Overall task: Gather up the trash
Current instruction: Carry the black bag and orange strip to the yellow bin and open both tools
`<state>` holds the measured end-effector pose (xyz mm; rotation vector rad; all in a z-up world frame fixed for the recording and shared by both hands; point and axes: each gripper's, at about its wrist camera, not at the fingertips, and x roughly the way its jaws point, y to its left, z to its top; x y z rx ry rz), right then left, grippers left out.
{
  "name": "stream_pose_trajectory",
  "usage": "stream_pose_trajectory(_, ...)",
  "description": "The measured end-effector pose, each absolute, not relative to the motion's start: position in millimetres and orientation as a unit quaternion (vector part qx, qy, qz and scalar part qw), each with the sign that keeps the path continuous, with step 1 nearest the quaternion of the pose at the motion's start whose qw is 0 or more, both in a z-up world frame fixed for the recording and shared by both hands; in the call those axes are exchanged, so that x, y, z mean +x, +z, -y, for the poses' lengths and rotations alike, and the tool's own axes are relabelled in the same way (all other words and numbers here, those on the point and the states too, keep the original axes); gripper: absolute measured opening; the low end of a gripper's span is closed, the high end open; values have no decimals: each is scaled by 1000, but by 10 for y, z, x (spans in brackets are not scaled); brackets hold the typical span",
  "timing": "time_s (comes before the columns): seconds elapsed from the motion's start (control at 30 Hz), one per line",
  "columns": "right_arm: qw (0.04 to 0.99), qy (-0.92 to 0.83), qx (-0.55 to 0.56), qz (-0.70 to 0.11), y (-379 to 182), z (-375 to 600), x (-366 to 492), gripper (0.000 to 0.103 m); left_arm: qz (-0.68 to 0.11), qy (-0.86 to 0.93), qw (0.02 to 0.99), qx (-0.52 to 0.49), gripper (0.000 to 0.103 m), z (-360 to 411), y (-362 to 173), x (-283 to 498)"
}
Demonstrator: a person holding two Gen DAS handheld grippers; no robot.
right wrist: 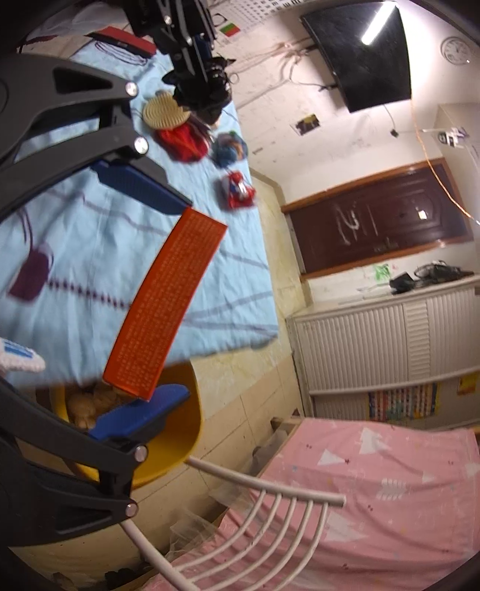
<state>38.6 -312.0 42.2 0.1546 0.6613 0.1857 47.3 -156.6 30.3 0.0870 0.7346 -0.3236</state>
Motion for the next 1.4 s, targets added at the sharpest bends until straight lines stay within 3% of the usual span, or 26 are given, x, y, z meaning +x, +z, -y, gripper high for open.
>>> stream_pose_trajectory(0.6, 945, 25, 81, -316, 75, 3892, 688, 90, -339, -200, 918, 51, 26, 2811, 314, 1157)
stream_pose_trajectory(1.17, 937, 4, 107, -334, -404, 4226, 1019, 91, -391, -245, 887, 23, 26, 3556, -87, 1929)
stream_pose_trajectory(1.3, 935, -2, 105, -340, -473, 4296, 1003, 91, -407, -245, 880, 18, 30, 3636, -217, 2050)
stream_pose_trajectory(1.4, 935, -6, 101, -340, -487, 4336, 988, 94, -412, -240, 879, 17, 40, 3686, -288, 2098)
